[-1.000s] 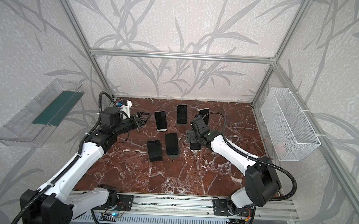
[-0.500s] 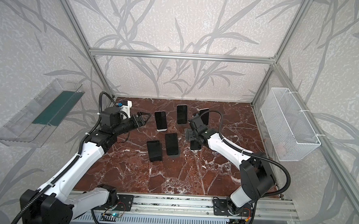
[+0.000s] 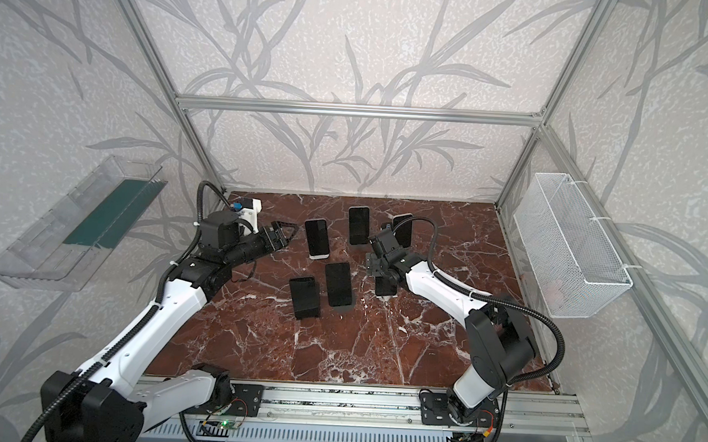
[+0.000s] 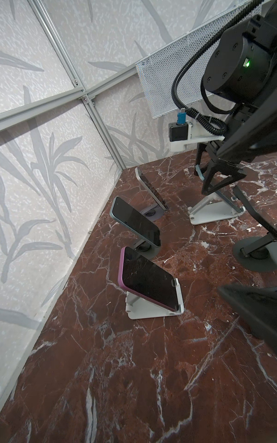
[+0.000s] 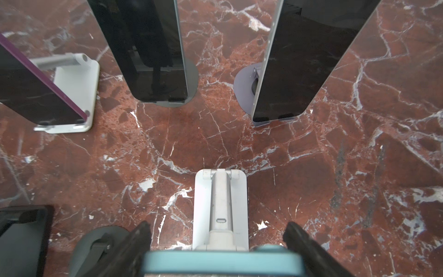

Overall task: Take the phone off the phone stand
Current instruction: 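Close the right gripper on the top edge of the teal phone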

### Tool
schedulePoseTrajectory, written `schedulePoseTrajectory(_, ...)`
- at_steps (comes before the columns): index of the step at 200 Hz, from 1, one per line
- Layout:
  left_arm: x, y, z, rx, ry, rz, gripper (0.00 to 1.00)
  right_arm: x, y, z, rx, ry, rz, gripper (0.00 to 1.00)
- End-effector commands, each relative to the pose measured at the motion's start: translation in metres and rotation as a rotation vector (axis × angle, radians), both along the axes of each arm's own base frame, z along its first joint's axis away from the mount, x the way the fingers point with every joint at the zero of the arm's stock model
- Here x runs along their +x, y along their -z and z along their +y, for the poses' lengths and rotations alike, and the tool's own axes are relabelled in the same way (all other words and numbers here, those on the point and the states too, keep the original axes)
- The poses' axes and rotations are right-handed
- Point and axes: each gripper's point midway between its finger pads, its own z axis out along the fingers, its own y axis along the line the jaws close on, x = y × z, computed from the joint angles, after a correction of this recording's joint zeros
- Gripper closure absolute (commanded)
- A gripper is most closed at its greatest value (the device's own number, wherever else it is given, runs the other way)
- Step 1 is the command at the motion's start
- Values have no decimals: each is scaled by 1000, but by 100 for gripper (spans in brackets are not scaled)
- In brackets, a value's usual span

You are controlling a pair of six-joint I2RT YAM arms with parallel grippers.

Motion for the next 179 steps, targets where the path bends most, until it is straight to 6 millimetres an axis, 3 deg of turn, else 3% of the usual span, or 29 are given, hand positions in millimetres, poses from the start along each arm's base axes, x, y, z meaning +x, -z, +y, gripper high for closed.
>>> schedulePoseTrajectory(1,0,2,-1,15,4,-4,18,2,1,2,9,11,-5,16)
schedulePoseTrajectory(71,-2,-1,-1,12,4,-11,18,0,-14,-1,22,7,-43,30)
schedulePoseTrajectory(111,-2,-2,-1,11,5,-15,18,-3,-26,-1,37,-3,-59,31)
schedulePoseTrajectory(179,-4,-6,-2,2,10,-24,18,-6,-71,-1,75,-41,-129,34)
